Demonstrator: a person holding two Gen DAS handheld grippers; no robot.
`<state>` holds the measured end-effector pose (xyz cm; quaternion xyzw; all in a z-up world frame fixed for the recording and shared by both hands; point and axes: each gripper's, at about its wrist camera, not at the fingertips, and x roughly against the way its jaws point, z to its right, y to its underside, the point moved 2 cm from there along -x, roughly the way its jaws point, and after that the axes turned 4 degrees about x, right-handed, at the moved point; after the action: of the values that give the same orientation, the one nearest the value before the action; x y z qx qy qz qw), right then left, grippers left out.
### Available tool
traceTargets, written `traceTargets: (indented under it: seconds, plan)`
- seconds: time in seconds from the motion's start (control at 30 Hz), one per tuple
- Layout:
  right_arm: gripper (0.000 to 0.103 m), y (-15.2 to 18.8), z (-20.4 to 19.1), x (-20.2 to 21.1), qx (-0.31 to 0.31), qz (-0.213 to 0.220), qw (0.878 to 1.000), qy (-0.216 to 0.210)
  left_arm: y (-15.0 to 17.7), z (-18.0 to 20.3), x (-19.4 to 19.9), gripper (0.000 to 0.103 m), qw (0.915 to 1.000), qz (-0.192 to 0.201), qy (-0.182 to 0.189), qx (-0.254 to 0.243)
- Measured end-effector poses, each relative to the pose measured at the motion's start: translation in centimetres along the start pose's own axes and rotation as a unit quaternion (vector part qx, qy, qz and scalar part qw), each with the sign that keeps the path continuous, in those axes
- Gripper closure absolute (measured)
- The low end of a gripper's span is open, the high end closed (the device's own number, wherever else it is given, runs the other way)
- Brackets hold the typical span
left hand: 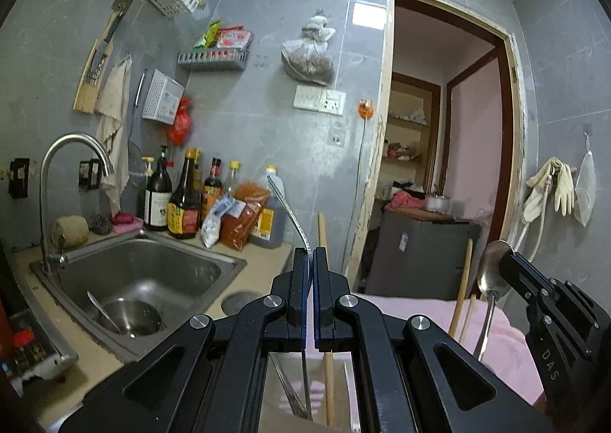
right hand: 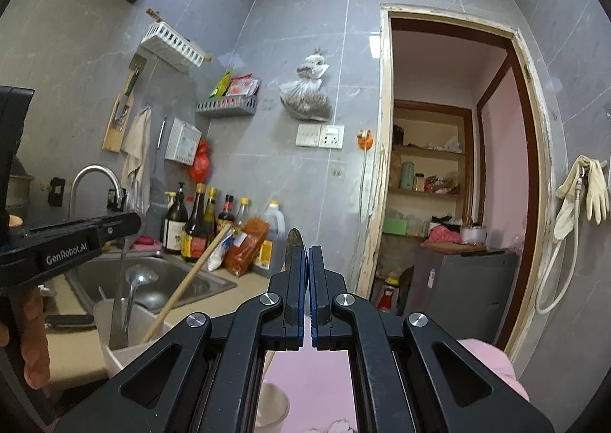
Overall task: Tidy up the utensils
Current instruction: 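Lift the fork and spoon and carry both over the white holder, then open both grippers to drop the fork and spoon into the holder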
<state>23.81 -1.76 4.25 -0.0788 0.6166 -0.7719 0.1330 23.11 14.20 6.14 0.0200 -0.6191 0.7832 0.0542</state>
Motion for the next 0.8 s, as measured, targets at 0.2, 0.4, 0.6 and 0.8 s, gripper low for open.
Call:
traceTargets:
  seconds: [0.2,0.4,0.6,0.8]
  plan:
    - [0.103,1.5,-0.1,-0.1,-0.009,-0.035,0.999,-0.027,1.6,0.1,-0.1,0.102,0.9995,-0.030,0.003,0.006]
    - [0.100,2.4,0.4,0.0,-0.043,-0.060,0.995,-0.061,2.8,-0.1,0.2,0.101,0.9979,-0.060,0.011,0.023]
    - [0.095,2.4,1.2,0.5,-0.075,-0.066,0.992,-0.083,2.3,-0.2,1.1,0.089,0.9967,-0.063,0.026,0.046]
    - [0.084,1.3,1.9,1.4,-0.090,-0.045,0.991,-0.093,0.8,0.8,2.7,0.079,0.9972,-0.044,0.038,0.046]
